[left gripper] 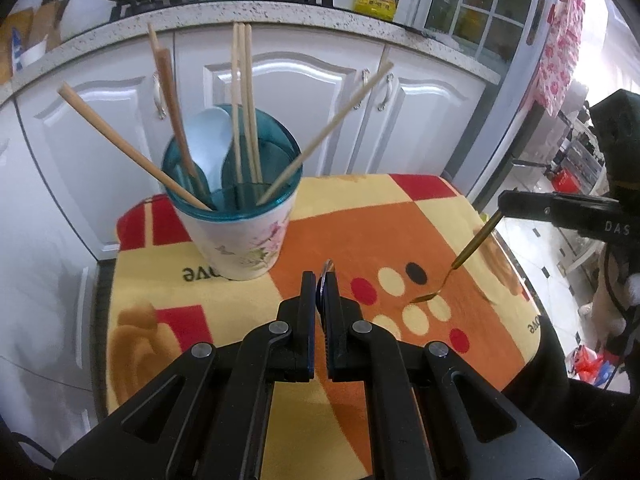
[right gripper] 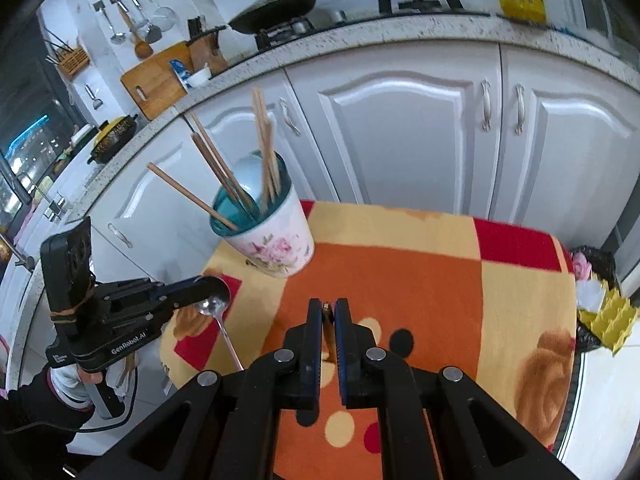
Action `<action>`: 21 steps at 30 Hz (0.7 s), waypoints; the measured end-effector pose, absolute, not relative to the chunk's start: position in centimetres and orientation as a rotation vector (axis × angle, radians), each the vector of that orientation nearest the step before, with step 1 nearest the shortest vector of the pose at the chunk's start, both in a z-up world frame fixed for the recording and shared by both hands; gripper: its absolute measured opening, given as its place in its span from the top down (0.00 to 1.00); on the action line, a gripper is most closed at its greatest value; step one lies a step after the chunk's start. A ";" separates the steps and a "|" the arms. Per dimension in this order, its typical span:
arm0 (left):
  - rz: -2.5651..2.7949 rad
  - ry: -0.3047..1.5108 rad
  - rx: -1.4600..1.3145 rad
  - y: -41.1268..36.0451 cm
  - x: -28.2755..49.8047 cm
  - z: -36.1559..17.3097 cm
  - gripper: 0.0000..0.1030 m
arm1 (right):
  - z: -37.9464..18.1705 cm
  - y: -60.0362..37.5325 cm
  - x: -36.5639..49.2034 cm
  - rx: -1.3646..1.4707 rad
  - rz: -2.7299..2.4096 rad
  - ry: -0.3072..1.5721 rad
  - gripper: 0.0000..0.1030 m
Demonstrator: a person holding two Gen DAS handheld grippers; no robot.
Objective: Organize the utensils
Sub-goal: 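Lift the spoon and fork with both tools and carry them above the floral holder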
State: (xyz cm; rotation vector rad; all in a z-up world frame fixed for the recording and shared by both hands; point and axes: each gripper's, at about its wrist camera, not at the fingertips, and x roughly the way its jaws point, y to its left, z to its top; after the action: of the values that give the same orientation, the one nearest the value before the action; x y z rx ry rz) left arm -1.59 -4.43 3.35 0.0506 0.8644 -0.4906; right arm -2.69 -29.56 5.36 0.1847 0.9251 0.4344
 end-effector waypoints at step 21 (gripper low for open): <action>-0.430 0.780 0.043 -0.7 -2.3 8.0 0.98 | 11.5 -25.9 -2.2 0.146 0.540 0.815 0.95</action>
State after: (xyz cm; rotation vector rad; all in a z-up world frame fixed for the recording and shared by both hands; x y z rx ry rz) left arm -2.34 -0.73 8.03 0.0428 0.7801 -0.4295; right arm -2.19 -25.89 11.45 0.1455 0.8152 0.5404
